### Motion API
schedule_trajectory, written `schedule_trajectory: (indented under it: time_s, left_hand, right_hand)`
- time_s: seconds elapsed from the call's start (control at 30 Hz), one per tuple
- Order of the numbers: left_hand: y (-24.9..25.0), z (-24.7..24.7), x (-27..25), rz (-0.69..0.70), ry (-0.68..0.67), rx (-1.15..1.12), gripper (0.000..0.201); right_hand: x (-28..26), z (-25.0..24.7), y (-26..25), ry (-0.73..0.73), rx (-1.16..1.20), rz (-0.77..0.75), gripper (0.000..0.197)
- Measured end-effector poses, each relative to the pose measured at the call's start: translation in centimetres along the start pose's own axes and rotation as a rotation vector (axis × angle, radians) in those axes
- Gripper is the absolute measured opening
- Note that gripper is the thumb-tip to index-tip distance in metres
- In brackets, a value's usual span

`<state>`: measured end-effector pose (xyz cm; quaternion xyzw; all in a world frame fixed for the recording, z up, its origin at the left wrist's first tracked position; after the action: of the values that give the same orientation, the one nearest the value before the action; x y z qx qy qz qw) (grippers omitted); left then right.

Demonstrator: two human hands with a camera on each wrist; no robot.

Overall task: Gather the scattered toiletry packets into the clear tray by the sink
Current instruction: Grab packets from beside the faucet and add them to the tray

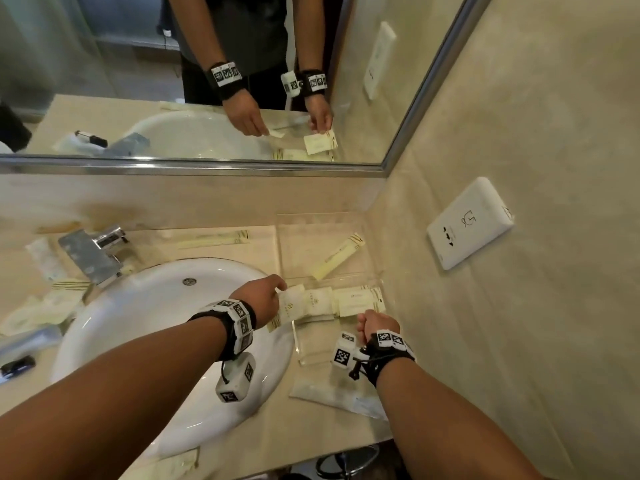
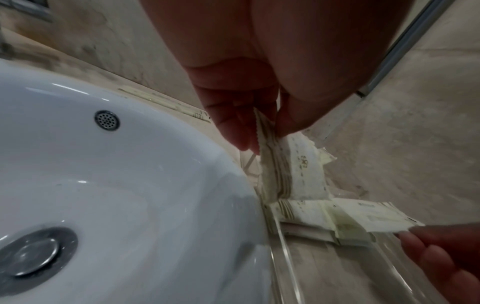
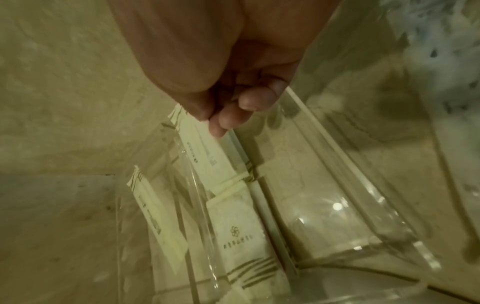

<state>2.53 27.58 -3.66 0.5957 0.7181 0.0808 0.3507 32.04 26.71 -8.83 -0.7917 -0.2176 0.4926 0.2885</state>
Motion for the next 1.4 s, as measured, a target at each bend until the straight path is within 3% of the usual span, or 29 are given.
schedule_trajectory:
  time_s: [0.43, 0.6, 0.73, 0.97, 1.17, 1.4]
  left_hand:
    - [2.4, 1.5, 2.6, -0.048, -0.019, 0.014, 0.029]
    - [3.5, 2.2, 3.2, -0.045, -0.030, 0.017, 0.031]
    - [4.4, 2.4, 3.8, -0.043, -0.045, 0.020, 0.031]
    - [6.4, 3.6, 4.6, 0.033, -0.068, -0.033, 0.032]
    - [6.3, 3.1, 4.8, 0.044, 0.021, 0.052, 0.029]
    - [4.5, 3.4, 3.9, 0.026, -0.125, 0.204, 0.033]
  right_hand:
    - [3.4, 1.3, -0.4, -0.102, -0.112, 0.000, 0.026]
    - [3.7, 0.8, -0.3, -0.144, -0.213, 0.003, 0.037]
    - [3.6, 0.9, -1.3, -0.149, -0.289, -0.090, 0.040]
    - [1.3, 4.6, -2.0, -0.474, -0.164, -0.210, 0.035]
    - [2.4, 4.9, -1.6, -0.361, -0.214, -0.111, 0.023]
    - [1.5, 7.0, -1.9, -0.384, -0.323, -0.073, 0.022]
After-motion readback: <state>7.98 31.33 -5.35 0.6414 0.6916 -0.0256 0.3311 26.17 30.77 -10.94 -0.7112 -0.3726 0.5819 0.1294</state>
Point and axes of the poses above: each hand's wrist, its own x-axis towards the middle knuckle, its own z-axis out of the palm, y = z × x, the point moved 7 cm from there along x, towards the middle knuckle, and after that the axes turned 3 degrees about -z, right-handed, at the moved point
